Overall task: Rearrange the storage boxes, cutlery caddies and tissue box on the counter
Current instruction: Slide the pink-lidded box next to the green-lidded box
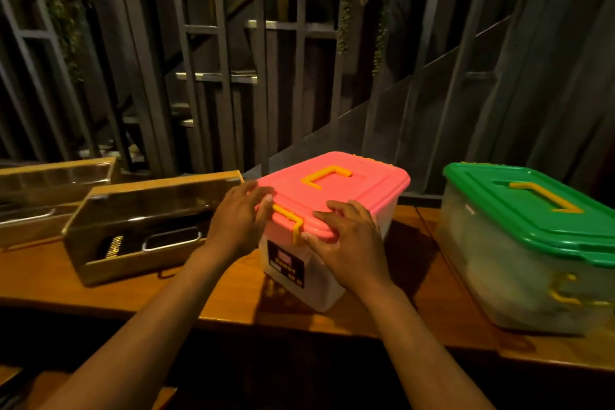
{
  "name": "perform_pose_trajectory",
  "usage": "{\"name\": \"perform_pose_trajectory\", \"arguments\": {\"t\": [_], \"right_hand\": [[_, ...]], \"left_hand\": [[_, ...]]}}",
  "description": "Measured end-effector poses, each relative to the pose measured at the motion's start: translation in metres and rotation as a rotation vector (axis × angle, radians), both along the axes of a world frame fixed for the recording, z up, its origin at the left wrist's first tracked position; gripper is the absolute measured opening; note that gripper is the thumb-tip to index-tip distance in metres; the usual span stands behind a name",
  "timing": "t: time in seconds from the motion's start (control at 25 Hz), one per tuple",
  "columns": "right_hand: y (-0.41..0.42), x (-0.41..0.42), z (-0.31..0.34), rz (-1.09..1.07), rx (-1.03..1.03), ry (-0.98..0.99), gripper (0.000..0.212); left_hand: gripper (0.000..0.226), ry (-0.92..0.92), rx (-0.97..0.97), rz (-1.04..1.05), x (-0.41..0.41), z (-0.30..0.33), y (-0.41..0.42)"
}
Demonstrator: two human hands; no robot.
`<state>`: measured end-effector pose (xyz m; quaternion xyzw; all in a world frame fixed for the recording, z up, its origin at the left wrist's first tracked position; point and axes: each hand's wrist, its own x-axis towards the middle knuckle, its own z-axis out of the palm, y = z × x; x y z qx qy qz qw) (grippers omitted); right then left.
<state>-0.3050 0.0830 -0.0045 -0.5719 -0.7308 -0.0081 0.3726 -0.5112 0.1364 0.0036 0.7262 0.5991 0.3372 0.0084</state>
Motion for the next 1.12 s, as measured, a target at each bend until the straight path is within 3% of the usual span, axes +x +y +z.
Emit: {"name": "perform_pose_trajectory", "arguments": {"t": [0.08, 0.16, 0.2, 0.32, 0.44, 0.56, 0.8, 0.96, 1.12], "right_hand": [[-0.002, 0.005, 0.001, 0.045, -0.026, 0.034, 0.047], [-0.003, 0.020, 0.001, 0.087, -0.039, 0.083, 0.047], [-0.004, 0.031, 0.001, 0.100, -0.035, 0.095, 0.048], [-0.013, 0.076, -0.004, 0.086, 0.014, 0.148, 0.046], [-0.025, 0.121, -0.007, 0.028, 0.094, 0.303, 0.029], [-0.031, 0.153, -0.010, -0.071, 0.151, 0.344, 0.027], [-0.042, 0.178, -0.015, -0.202, 0.193, 0.151, 0.044], [-0.040, 0.210, -0.014, -0.330, 0.192, -0.087, 0.048], [-0.041, 0.216, -0.013, -0.328, 0.166, -0.129, 0.050]], "left_hand": [[0.041, -0.262, -0.088, 0.035, 0.005, 0.001, 0.014], [0.046, -0.569, -0.214, 0.059, 0.020, 0.008, 0.022], [0.050, -0.637, -0.255, 0.072, 0.027, 0.011, 0.022], [0.051, -0.625, -0.307, 0.085, 0.050, 0.013, 0.013], [0.047, -0.697, -0.379, -0.010, 0.084, 0.008, -0.004], [0.042, -0.738, -0.337, -0.012, 0.129, 0.000, -0.026], [0.044, -0.792, -0.413, -0.045, 0.167, 0.010, -0.020], [0.042, -0.808, -0.372, -0.038, 0.200, 0.004, -0.021], [0.040, -0.812, -0.348, 0.004, 0.210, -0.001, -0.018]]}}
